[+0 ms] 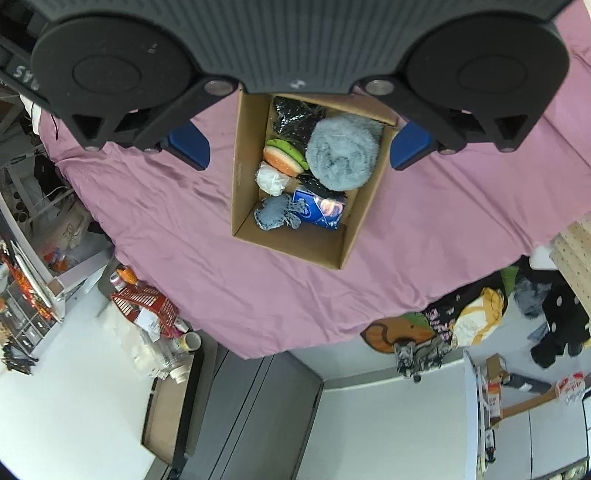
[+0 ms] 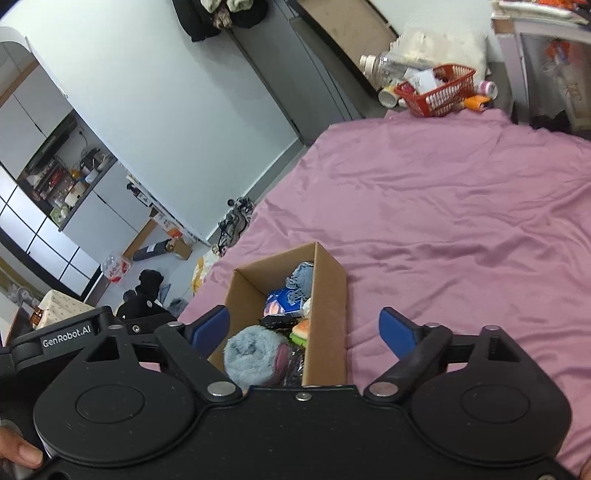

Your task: Organize soft objects

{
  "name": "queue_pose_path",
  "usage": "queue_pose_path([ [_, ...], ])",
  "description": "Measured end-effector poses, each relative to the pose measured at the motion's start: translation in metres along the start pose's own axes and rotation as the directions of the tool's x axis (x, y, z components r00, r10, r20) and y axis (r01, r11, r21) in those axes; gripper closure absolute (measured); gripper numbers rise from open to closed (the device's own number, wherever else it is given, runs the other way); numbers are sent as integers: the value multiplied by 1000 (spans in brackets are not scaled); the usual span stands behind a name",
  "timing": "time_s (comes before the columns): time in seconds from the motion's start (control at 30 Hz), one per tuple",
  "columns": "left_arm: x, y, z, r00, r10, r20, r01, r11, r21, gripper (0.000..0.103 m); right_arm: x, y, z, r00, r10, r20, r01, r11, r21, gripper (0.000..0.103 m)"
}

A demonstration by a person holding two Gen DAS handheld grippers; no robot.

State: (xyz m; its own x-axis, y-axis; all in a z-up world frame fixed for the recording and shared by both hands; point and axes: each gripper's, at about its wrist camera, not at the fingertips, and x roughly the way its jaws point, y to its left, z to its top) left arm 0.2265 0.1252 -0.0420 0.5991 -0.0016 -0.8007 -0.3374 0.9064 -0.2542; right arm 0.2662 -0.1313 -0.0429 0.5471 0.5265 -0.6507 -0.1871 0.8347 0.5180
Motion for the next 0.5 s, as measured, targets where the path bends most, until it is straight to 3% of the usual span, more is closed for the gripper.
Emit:
queue_pose_path([
  [0.1,-17,8,-5,999,-10,46,10,1000,5,0,-17,10,-3,999,-21,36,21,1000,-21,6],
  [0.2,-29,15,-13,997,-18,72,19,1000,-5,0,-31,16,-6,997,-40,60,42,999,-20,5],
  [0.5,-61,20,-28,994,-53,94,50,998,26,0,-65,33,-24,992,-83,93,87,995,-41,0],
])
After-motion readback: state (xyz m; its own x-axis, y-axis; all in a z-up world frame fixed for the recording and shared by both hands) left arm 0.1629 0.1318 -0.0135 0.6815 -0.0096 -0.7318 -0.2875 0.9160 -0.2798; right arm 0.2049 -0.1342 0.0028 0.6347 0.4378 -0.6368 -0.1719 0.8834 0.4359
